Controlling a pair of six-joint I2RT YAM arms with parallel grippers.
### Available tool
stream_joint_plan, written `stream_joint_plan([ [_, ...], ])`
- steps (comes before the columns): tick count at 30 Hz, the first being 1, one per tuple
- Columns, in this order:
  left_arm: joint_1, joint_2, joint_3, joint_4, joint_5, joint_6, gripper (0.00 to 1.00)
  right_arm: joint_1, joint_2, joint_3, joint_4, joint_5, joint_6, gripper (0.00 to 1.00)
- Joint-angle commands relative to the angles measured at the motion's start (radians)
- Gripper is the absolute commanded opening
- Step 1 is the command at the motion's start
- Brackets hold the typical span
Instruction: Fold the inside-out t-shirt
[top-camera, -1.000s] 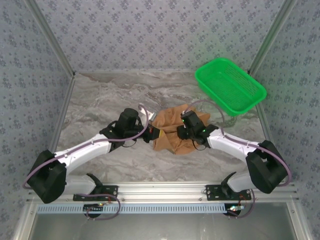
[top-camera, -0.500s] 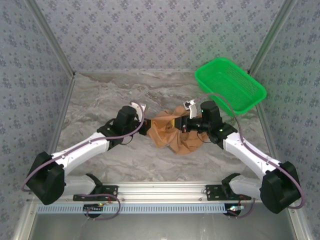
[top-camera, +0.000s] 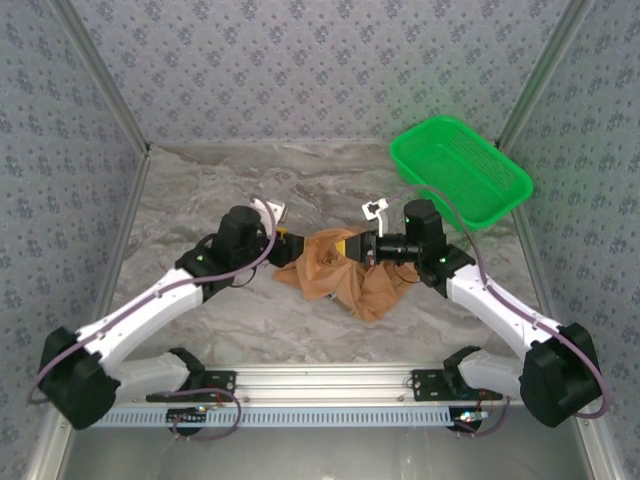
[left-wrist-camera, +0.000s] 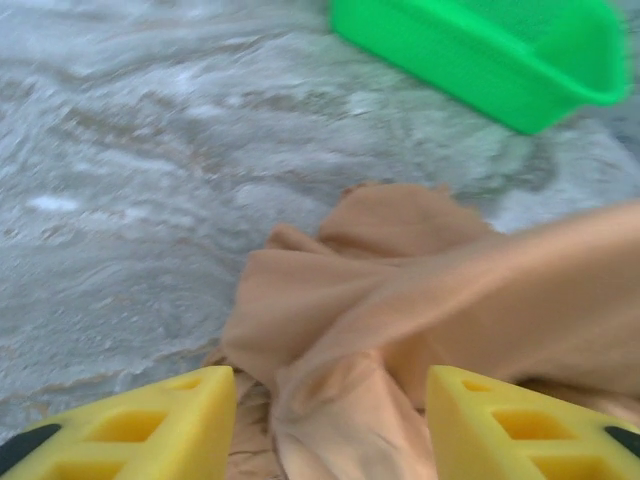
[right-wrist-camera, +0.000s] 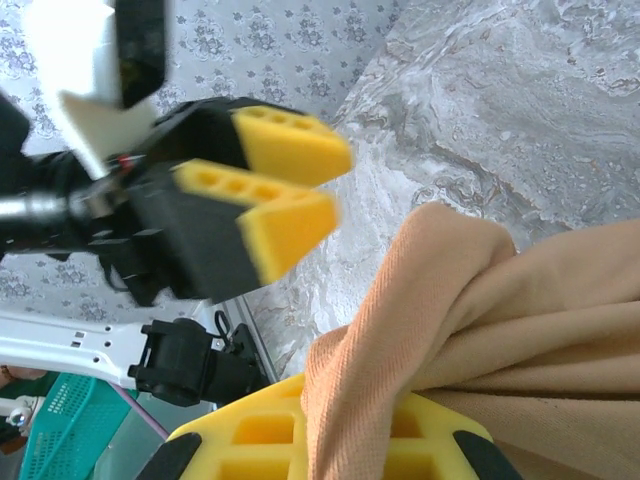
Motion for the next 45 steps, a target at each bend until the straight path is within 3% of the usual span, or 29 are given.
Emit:
stream_joint_plan([
  [1,-0.026,-0.041,-0.039,0.041,0.187,0.071,0.55,-0.009,0.006,0.029,0.012,-0.025,0.001,0.00],
  [4,-0.061,-0.010,-0.028,0.058,0.248,0.124,0.49,-0.011,0.007,0.032,0.012,-0.043,-0.004,0.00],
  [8,-0.079,0.087,0.028,0.061,0.250,0.157,0.32,-0.012,0.008,0.043,-0.003,-0.053,-0.011,0.00],
  [12,-0.080,0.167,0.059,0.068,0.239,0.185,0.33,-0.016,0.004,0.047,-0.015,-0.056,-0.016,0.00],
  [16,-0.079,0.213,0.081,0.080,0.212,0.187,0.40,-0.017,-0.003,0.047,-0.026,-0.054,-0.020,0.00],
  [24,-0.077,0.283,0.109,0.110,0.217,0.191,0.36,-0.018,-0.010,0.042,-0.032,-0.051,-0.027,0.00],
  [27,-0.073,0.307,0.107,0.137,0.218,0.185,0.29,-0.019,-0.010,0.042,-0.027,-0.051,-0.028,0.00],
  [29,-0.064,0.318,0.108,0.159,0.235,0.172,0.16,-0.019,-0.010,0.042,-0.037,-0.050,-0.029,0.00],
  [33,-0.034,0.262,0.094,0.189,0.349,0.123,0.00,-0.042,-0.041,0.075,-0.206,0.079,-0.113,0.00],
  [37,-0.011,0.129,0.052,0.202,0.530,0.044,0.00,-0.033,-0.038,0.156,-0.405,0.362,-0.268,0.00],
  [41,0.007,0.051,0.032,0.208,0.662,-0.044,0.00,-0.021,-0.017,0.176,-0.387,0.491,-0.295,0.01],
  [45,0.034,0.017,-0.013,0.346,0.763,-0.192,0.00,0.008,0.030,0.229,-0.413,0.584,-0.326,0.08],
])
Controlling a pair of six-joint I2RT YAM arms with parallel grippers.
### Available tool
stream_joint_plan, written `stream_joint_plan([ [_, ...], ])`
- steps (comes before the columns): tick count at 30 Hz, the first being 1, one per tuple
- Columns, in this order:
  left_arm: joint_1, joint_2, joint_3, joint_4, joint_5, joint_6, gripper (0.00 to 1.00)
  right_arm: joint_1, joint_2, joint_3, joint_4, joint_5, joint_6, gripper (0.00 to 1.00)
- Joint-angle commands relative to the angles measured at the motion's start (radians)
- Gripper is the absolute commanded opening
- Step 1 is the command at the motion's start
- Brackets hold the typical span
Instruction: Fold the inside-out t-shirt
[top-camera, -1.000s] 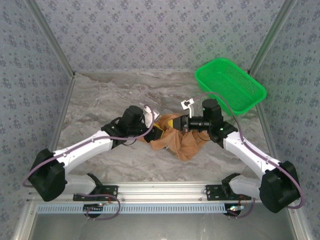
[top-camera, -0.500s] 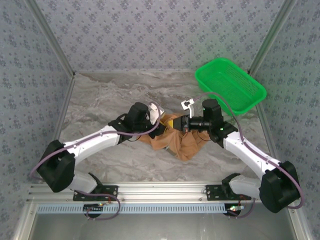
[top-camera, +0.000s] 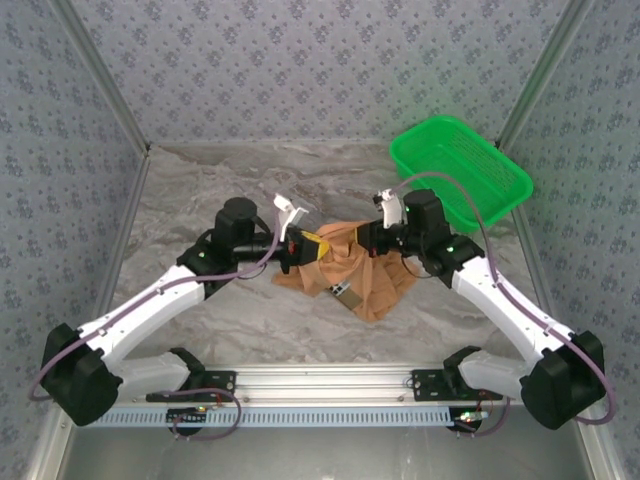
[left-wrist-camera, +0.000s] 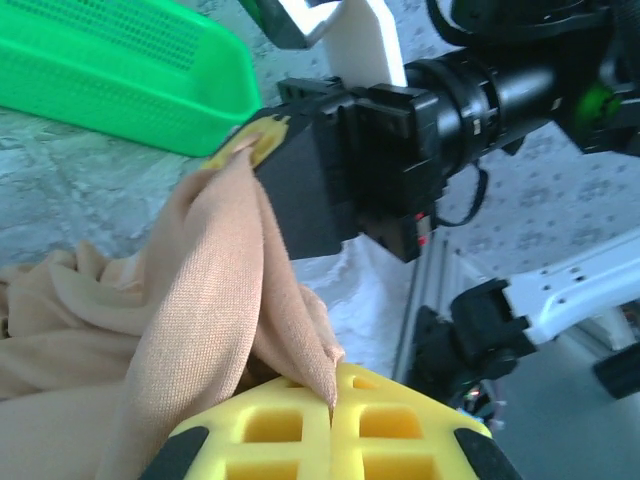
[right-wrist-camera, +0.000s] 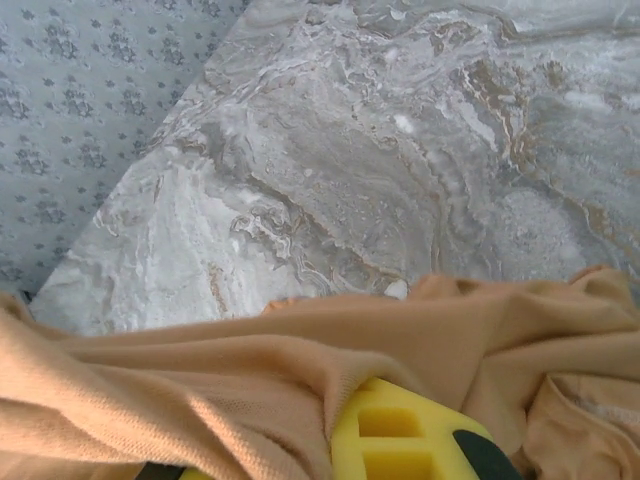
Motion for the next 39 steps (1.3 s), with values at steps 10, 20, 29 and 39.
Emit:
stream_joint_plan([
  [10,0.050,-0.026,-0.050,0.112,0.066,-0.113,0.00,0.005,-0.081,0.112,-0.331,0.005,-0.161,0.44],
  [20,0.056,-0.026,-0.051,0.094,0.051,-0.090,0.00,0.048,-0.137,0.016,-0.120,-0.287,-0.098,0.36],
  [29,0.056,-0.035,-0.052,0.084,0.051,-0.083,0.00,0.066,-0.047,-0.001,-0.056,-0.273,-0.076,0.39],
  [39,0.060,-0.045,-0.059,0.052,0.022,-0.058,0.00,0.065,0.006,0.021,0.004,-0.364,-0.077,0.09],
])
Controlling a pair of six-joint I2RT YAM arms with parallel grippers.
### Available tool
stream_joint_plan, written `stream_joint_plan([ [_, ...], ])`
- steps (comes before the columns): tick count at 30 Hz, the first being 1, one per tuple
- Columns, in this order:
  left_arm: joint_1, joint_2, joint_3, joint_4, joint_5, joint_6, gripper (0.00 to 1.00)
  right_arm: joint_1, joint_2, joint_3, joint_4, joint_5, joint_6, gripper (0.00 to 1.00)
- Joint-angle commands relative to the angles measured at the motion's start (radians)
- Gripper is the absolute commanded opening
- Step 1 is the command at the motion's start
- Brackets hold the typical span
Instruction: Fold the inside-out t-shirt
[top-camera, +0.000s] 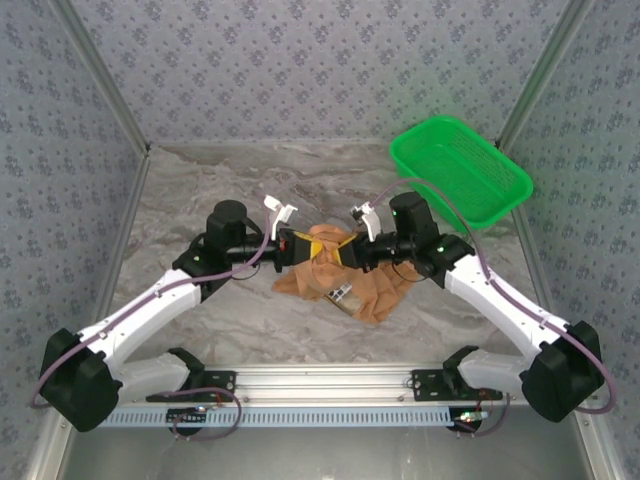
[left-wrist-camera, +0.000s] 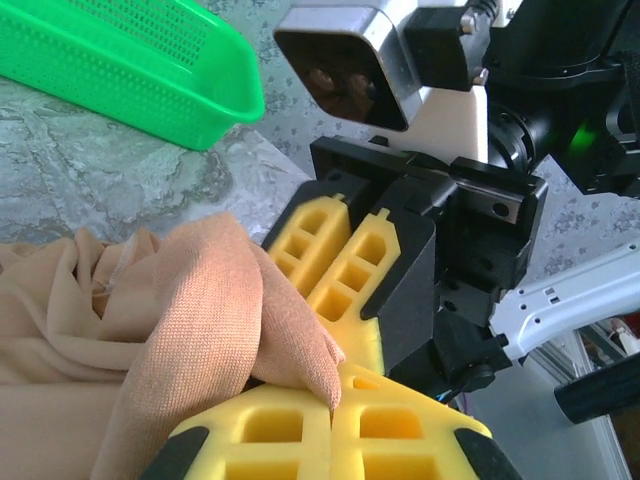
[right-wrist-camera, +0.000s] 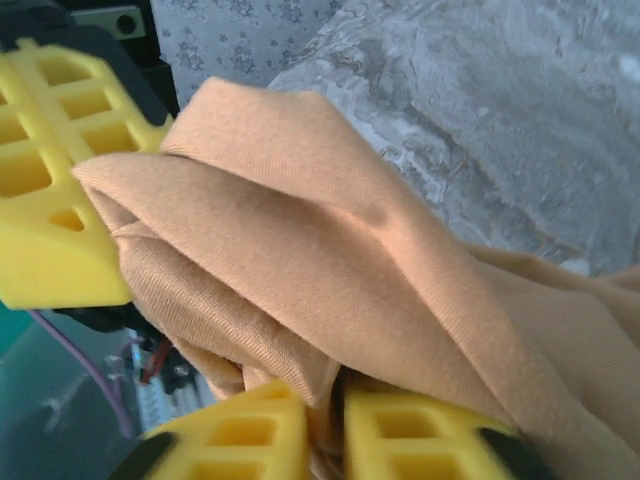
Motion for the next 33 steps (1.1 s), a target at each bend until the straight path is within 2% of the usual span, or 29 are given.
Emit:
stream_joint_plan([
  [1,0.011,-0.023,0.000,-0.018,-0.021,0.041,0.00,-0.004,-0.036,0.022,0.014,-0.056,0.002,0.03],
  [3,0.014,-0.020,-0.005,-0.047,-0.071,0.058,0.00,-0.005,-0.065,0.030,-0.001,-0.060,0.000,0.00],
  [7,0.014,0.017,0.024,-0.171,-0.300,0.092,0.00,0.005,-0.107,0.033,0.053,-0.073,0.038,0.00],
  [8,0.014,0.035,0.039,-0.196,-0.332,0.095,0.04,0.013,-0.108,0.033,0.077,-0.084,0.057,0.00],
  [14,0.001,0.020,0.058,-0.223,-0.333,0.120,0.34,0.037,-0.083,0.021,0.185,-0.024,0.183,0.00],
  [21,-0.006,-0.116,0.007,-0.226,-0.361,0.141,0.55,0.038,-0.016,0.026,0.261,0.031,0.357,0.00],
  [25,-0.064,-0.152,-0.002,-0.202,-0.343,0.198,0.60,0.036,0.010,0.044,0.272,0.001,0.428,0.00],
  [28,-0.116,-0.113,0.035,-0.212,-0.355,0.241,0.61,0.036,0.015,0.058,0.268,-0.005,0.461,0.00],
  [33,-0.134,-0.044,0.065,-0.186,-0.398,0.247,0.61,0.021,0.014,0.040,0.322,-0.071,0.549,0.00],
])
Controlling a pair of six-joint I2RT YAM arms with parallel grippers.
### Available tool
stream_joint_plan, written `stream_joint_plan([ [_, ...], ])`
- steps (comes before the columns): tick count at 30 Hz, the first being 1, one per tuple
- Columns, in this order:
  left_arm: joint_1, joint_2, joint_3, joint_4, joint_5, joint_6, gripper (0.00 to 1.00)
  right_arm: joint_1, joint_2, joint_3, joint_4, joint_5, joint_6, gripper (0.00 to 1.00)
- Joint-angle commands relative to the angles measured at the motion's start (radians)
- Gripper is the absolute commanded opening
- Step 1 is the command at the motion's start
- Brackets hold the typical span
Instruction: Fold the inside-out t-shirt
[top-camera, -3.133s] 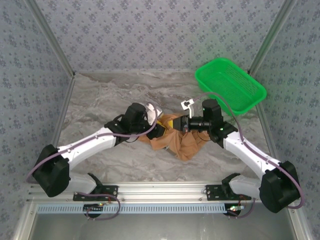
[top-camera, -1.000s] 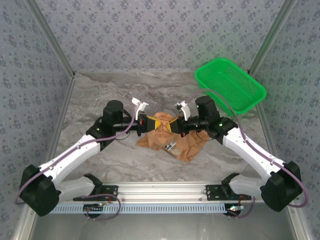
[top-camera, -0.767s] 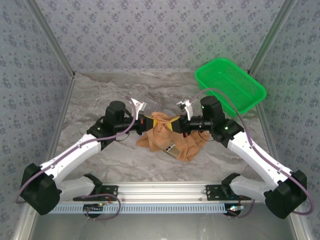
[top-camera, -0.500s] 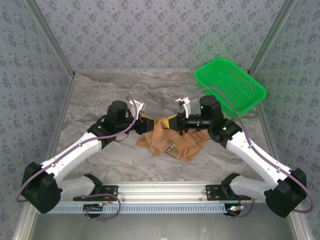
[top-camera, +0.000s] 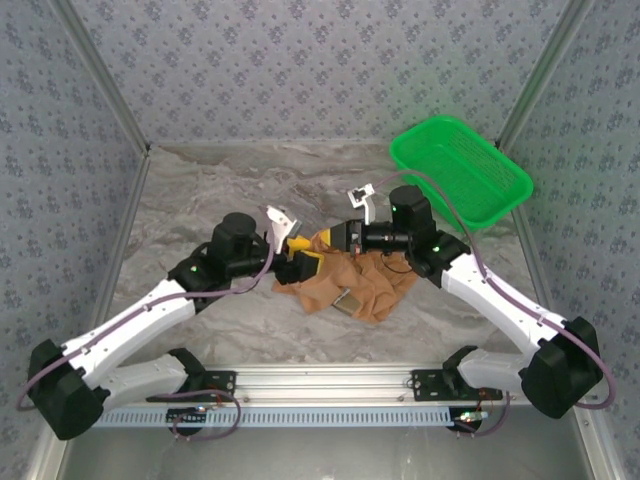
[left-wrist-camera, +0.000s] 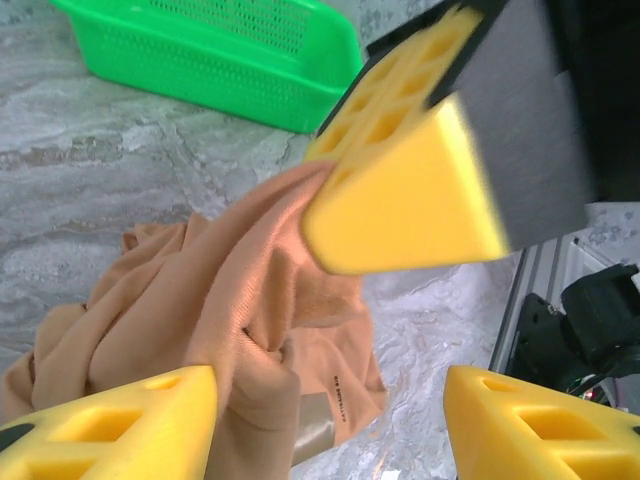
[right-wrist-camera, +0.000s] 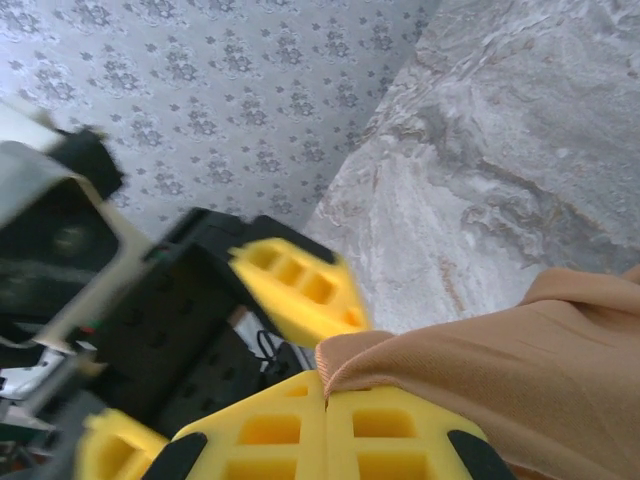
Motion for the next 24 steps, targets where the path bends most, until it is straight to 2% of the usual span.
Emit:
stream_joint_plan([
  [1,-0.002,0.026,0.043,0.043,-0.039,0.034,0.61,-0.012,-0.006,0.022,0.078,-0.056,0.099,0.00],
  [6,-0.002,0.076,0.070,0.108,-0.011,0.014,0.61,-0.013,-0.003,0.013,0.140,-0.068,0.160,0.00],
  [8,-0.002,0.093,0.078,0.142,0.011,0.004,0.55,-0.013,-0.003,0.004,0.156,-0.073,0.184,0.00],
  [10,-0.001,0.104,0.079,0.171,0.033,-0.015,0.42,-0.014,-0.004,-0.007,0.171,-0.085,0.206,0.00],
  [13,0.011,0.106,0.064,0.206,0.068,-0.040,0.11,-0.023,-0.011,-0.006,0.174,-0.082,0.220,0.00],
  [14,0.023,0.100,0.052,0.229,0.086,-0.058,0.03,-0.032,-0.015,-0.005,0.167,-0.078,0.219,0.00],
  [15,0.035,0.092,0.039,0.249,0.108,-0.074,0.00,-0.043,-0.023,-0.006,0.161,-0.076,0.217,0.02],
  [19,0.090,0.047,-0.021,0.317,0.204,-0.119,0.00,-0.120,-0.105,-0.022,0.063,-0.044,0.123,0.21],
  [22,0.110,0.026,-0.048,0.340,0.267,-0.120,0.00,-0.124,-0.191,-0.026,-0.109,0.098,-0.126,0.30],
  [24,0.118,0.020,-0.053,0.340,0.295,-0.118,0.00,-0.102,-0.208,-0.046,-0.151,0.126,-0.246,0.34],
])
